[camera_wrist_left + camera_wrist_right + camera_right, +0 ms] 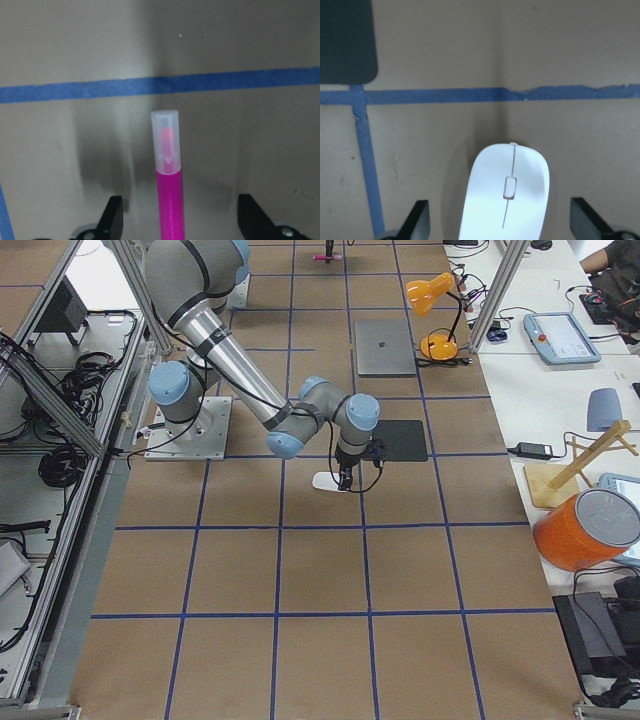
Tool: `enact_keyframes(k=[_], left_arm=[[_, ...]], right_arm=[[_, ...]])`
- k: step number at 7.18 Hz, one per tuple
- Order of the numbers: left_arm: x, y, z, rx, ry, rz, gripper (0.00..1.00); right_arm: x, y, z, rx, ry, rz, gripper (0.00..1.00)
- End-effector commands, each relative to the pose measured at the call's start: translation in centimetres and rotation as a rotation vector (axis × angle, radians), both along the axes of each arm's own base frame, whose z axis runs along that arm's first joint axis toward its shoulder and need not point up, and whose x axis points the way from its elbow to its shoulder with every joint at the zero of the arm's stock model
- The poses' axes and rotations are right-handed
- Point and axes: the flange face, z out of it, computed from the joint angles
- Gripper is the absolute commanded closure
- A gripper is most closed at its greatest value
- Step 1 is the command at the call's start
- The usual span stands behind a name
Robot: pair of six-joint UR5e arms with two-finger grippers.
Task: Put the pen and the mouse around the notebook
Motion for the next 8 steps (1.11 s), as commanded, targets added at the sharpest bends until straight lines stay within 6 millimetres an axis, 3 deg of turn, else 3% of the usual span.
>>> enact_keyframes(k=[1,5,6,7,8], left_arm=[[-0.1,0.2,0.3,-0.007,-0.004,0.009,1.00],[-1.2,0.1,1.9,-0.024,-0.009,0.026,1.00],[-2.9,-0.1,3.2,-0.018,-0.011,0.108,1.00],[-6.4,-0.7,4.7,-0.018,-0.020,0.233,1.00],[-11.6,-1.7,6.2,-0.041,0.006,0.362,1.00]], right_arm=[[-0.1,1.3,-1.3,0.055,0.022,-0.013,0.00],[0.3,1.8,-2.0,0.058,0.018,-0.041,0.03],[0.1,1.5,-1.9,0.038,0.032,-0.040,0.30],[0.1,1.5,-2.0,0.042,0.030,-0.043,0.52],[0.1,1.5,-1.8,0.041,0.032,-0.046,0.66]])
